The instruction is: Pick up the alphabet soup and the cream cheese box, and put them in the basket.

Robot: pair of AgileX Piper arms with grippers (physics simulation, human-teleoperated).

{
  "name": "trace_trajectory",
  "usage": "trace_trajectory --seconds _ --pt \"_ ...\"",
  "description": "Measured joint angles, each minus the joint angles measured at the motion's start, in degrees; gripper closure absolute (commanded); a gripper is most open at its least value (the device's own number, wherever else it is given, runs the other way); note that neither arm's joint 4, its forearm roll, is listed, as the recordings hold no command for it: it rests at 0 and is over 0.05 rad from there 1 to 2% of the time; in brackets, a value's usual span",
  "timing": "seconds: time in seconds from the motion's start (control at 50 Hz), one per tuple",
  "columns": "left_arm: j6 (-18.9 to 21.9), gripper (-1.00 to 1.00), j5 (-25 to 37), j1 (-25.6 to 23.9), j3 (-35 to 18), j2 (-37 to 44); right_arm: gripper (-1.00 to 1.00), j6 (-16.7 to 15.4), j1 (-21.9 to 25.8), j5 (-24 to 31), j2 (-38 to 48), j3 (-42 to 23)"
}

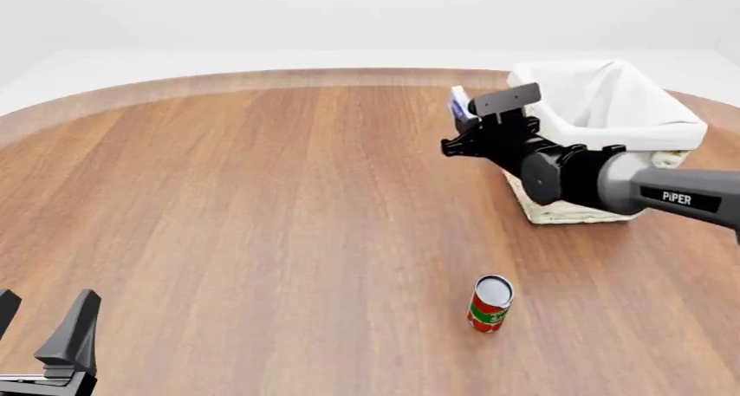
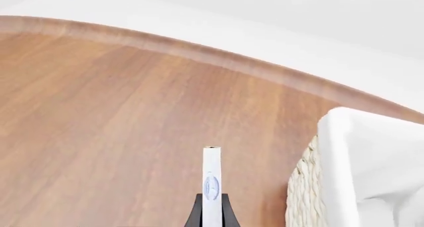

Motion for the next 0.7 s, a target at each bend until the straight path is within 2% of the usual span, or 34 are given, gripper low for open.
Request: trace_trajectory --seconds 0.32,0.7 --pt "0.0 -1.00 0.0 0.0 0.0 0.0 1.00 -2.4 -1.1 0.4 -8.0 3.3" --pt "0.0 -1.00 0.0 0.0 0.0 0.0 1.00 -4.9 -4.5 3.1 -13.5 2.1"
